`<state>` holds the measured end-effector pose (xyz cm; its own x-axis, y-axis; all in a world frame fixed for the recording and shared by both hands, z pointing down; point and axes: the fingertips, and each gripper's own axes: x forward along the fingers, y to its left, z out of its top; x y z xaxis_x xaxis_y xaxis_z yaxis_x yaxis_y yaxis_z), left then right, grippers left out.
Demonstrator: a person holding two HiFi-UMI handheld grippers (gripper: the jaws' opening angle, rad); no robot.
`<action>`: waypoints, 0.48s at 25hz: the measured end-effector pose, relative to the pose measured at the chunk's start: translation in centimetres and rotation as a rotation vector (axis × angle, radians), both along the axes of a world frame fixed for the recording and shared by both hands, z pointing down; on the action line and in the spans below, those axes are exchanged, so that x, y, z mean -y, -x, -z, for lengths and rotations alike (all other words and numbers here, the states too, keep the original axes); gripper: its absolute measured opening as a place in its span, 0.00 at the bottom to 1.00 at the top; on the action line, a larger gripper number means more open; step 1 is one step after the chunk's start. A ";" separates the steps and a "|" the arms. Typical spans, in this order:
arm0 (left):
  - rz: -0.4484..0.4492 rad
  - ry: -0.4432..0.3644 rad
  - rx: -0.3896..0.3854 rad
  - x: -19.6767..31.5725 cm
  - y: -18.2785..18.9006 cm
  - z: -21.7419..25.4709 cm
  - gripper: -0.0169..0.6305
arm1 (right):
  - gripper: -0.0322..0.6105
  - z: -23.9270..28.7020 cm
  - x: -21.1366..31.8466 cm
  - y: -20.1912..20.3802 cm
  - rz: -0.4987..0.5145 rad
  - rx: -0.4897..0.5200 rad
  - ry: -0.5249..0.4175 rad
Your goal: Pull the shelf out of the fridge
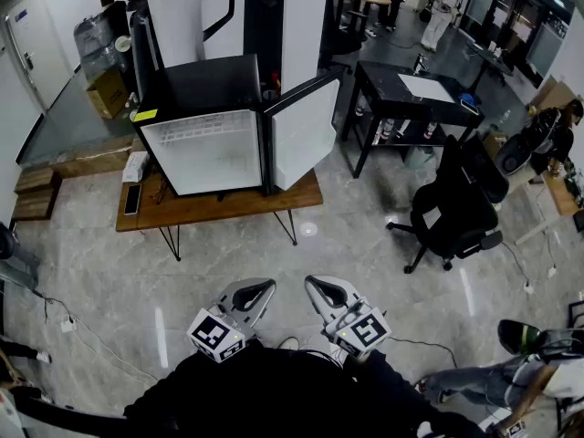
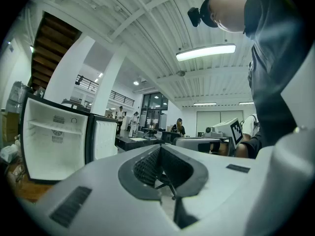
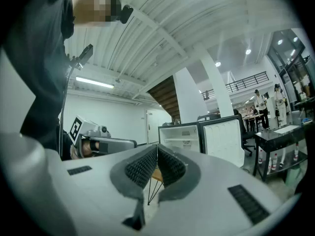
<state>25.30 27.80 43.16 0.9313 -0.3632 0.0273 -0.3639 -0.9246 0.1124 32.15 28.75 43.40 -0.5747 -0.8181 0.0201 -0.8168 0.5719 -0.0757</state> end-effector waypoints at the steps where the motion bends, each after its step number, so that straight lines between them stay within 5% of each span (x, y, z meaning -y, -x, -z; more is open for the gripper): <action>1: 0.003 0.001 0.001 0.1 0.2 -0.1 0.04 | 0.06 -0.1 0.1 0.2 0.002 -0.001 -0.003; 12: 0.002 -0.001 0.002 0.4 0.5 0.0 0.04 | 0.06 0.1 1.0 1.0 0.010 0.008 0.005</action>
